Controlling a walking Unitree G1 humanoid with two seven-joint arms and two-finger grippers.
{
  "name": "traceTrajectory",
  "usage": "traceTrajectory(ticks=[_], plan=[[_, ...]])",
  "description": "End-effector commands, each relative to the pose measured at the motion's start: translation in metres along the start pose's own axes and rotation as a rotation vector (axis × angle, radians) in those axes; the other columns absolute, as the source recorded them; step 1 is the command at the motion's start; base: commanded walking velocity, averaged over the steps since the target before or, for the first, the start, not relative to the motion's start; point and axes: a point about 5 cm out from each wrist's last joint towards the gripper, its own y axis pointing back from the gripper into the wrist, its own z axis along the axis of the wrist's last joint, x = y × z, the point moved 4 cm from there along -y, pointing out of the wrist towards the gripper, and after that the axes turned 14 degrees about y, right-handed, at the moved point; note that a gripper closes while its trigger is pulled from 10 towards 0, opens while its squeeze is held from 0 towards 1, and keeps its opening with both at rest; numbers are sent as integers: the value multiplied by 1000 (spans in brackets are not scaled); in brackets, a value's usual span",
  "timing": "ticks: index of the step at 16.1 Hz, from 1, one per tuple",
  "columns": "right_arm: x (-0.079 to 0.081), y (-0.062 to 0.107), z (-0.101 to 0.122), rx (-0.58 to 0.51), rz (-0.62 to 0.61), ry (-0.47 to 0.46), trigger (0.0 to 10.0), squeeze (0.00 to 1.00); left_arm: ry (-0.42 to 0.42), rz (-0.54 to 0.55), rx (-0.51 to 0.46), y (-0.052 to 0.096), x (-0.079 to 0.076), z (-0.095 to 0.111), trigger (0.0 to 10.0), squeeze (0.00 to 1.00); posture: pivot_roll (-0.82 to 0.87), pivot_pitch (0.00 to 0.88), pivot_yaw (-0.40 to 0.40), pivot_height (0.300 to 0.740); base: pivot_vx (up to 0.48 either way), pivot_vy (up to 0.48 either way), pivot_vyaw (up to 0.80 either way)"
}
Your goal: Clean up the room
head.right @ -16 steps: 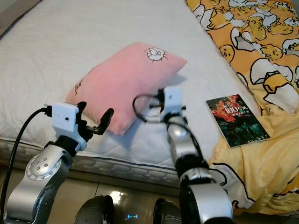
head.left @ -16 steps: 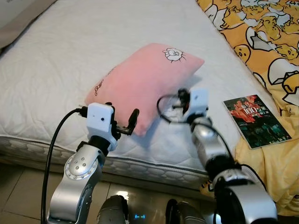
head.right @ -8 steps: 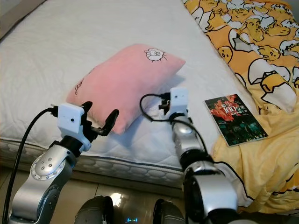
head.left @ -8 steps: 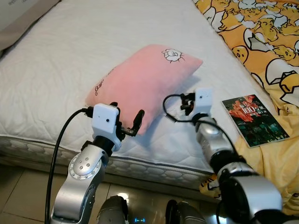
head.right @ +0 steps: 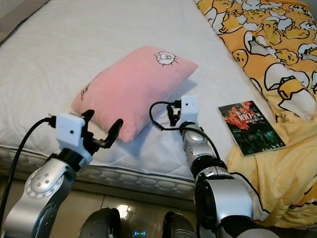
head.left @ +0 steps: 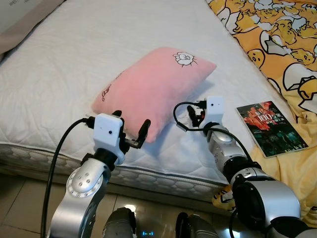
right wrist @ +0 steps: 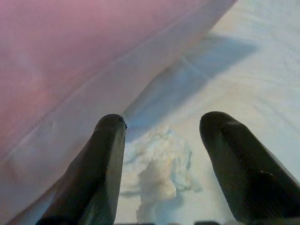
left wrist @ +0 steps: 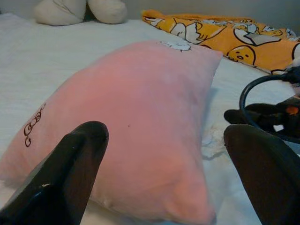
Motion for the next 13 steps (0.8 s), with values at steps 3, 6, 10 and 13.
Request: traceTrajectory(ticks=[3,6,10,13], plan=[[5,-1,-5,40,22,-11,10000,1000,-32,-101,19,11,-14,2,10000,0,331,187,-21,726,0,0,0],[15,-1,-7,61,55,15,10000,1000,-54,-73,59,24,-6,-3,10000,0,349,216,-15,726,0,0,0],[26,0,-13,92,94,124,10000,1000,-45,-55,82,40,-10,-3,10000,0,379,260,-15,726,0,0,0],[29,3,-25,157,86,220,10000,0,-40,-40,88,43,-10,-3,10000,0,380,275,-17,726,0,0,0]])
